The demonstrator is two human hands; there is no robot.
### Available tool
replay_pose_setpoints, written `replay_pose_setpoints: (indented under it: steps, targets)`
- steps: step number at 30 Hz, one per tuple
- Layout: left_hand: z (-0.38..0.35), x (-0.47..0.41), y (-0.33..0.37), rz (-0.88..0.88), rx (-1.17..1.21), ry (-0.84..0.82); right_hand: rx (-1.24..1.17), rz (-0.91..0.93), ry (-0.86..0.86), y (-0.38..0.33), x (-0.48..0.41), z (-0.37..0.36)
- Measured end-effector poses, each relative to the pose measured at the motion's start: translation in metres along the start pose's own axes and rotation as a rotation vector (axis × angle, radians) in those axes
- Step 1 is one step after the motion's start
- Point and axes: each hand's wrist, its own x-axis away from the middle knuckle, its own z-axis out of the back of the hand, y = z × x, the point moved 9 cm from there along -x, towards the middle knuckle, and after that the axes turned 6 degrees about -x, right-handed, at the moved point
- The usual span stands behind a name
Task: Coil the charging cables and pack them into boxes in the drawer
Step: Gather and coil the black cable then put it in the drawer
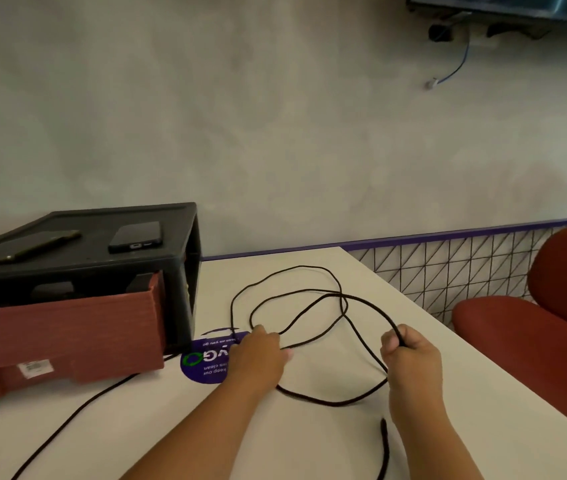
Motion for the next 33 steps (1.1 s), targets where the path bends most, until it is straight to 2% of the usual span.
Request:
replay_pose_setpoints:
  steps: [4,8,11,14,17,21,22,24,26,28,31,33]
  targets:
    - [0.007,-0.009,0.015,-0.039,-0.174,0.014,-0.142,-0.019,-0.018,0.001,0.001,0.0]
    - [-0.003,-0.01,0.017,-0.085,0.007,-0.065,-0.264,-0.105,0.009,0.005,-0.003,0.004]
    - [0.01,-0.007,0.003,-0.03,0.055,-0.022,-0.298,-0.037,-0.001,-0.003,-0.004,0.009]
    - [0.036,-0.01,-0.038,0.189,0.214,0.07,-0.283,0.046,0.079,-0.011,-0.004,0.021]
    - [0.058,-0.013,-0.082,0.348,0.461,0.064,-0.425,0.04,0.245,-0.009,-0.008,0.047]
    - [0.087,-0.007,-0.105,0.409,0.894,0.198,-0.679,-0.075,0.434,0.008,-0.01,0.075]
    - [0.095,-0.005,-0.105,0.406,0.929,0.233,-0.73,-0.1,0.467,0.012,-0.009,0.079]
    - [0.115,-0.002,-0.102,0.364,0.831,0.312,-0.769,-0.115,0.49,0.014,-0.007,0.081]
    - [0.136,0.009,-0.089,0.288,0.703,0.37,-0.781,-0.102,0.458,0.01,-0.007,0.077]
    - [0.145,0.018,-0.069,0.176,0.632,0.362,-0.773,-0.088,0.368,0.004,-0.007,0.065]
    - [0.135,0.027,-0.026,-0.005,0.667,0.197,-0.547,-0.054,0.189,-0.005,-0.01,0.043]
    - [0.121,0.032,-0.006,-0.01,0.848,0.032,-0.366,-0.031,0.092,-0.005,-0.01,0.029]
